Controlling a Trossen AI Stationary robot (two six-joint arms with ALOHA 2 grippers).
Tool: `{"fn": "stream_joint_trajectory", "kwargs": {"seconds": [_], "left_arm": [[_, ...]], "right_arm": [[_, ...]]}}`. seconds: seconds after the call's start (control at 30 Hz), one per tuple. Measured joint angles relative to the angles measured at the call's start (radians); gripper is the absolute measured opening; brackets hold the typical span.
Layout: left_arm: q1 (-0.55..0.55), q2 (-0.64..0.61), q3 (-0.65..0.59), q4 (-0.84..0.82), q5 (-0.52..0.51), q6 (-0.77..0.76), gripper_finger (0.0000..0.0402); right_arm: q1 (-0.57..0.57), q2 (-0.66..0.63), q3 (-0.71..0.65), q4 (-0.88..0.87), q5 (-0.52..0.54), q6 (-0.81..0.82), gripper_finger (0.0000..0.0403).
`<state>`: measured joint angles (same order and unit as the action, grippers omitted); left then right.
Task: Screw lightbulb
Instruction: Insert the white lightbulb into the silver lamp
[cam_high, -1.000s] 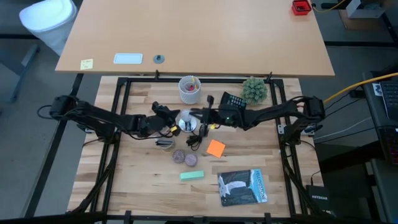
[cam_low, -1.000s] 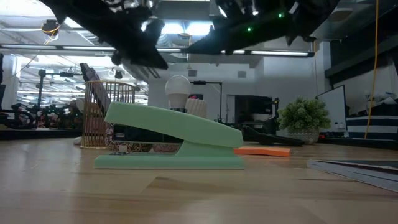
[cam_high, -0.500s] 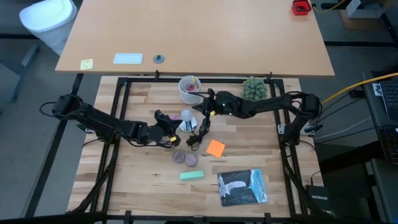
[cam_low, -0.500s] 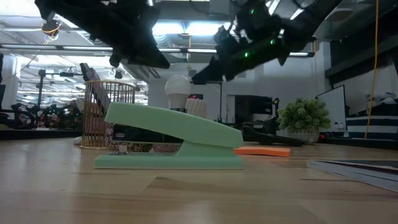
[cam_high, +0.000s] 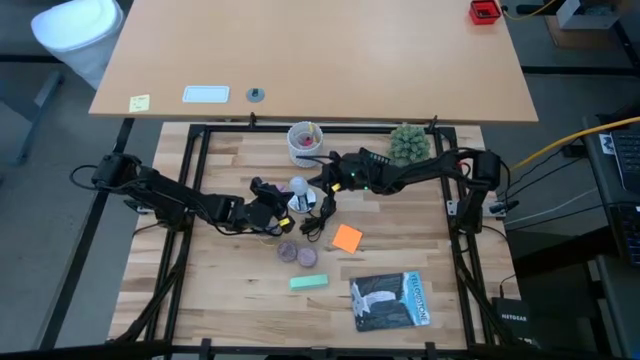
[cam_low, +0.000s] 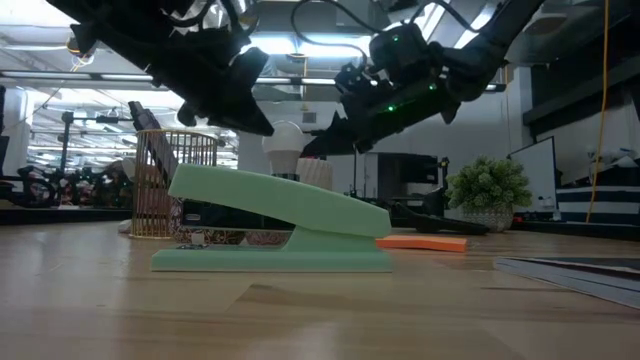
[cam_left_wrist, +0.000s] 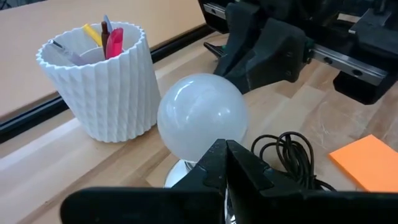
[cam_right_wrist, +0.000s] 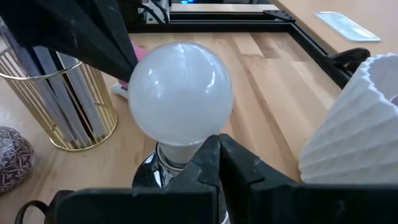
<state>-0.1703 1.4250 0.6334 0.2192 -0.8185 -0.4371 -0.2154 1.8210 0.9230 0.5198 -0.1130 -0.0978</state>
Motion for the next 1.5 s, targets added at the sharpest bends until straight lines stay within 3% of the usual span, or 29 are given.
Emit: {"fn": "stream_joint_trajectory", "kwargs": {"seconds": [0.27,0.53,0.87,1.2,1.37,1.5], "left_arm": [[0.006,-0.001,0.0,-0.04,-0.023,0.018,0.0001],[0.01,0.002,-0.001,-0.086,-0.03,-0.007,0.0001],[0.026,-0.02,-0.001,-0.079,-0.031,0.034,0.0001],[-0.023,-0.161,-0.001,-0.058,-0.031,0.074,0.0001],[-0.05,-0.16,0.0,-0.042,0.015,0.037,0.0001],[-0.064,-0.13,0.0,-0.045,0.04,-0.007,0.0001]], "right_arm": [[0.03,0.0,-0.001,-0.011,0.004,0.017,0.0007],[0.075,0.0,0.0,-0.008,-0.057,0.025,0.0007],[0.135,-0.006,0.0,0.06,-0.036,0.012,0.0007],[0.092,-0.128,0.0,0.055,0.018,-0.046,0.0007],[0.028,-0.149,0.0,0.057,0.053,-0.09,0.0007],[-0.022,-0.12,0.001,0.037,0.049,-0.037,0.0007]]}}
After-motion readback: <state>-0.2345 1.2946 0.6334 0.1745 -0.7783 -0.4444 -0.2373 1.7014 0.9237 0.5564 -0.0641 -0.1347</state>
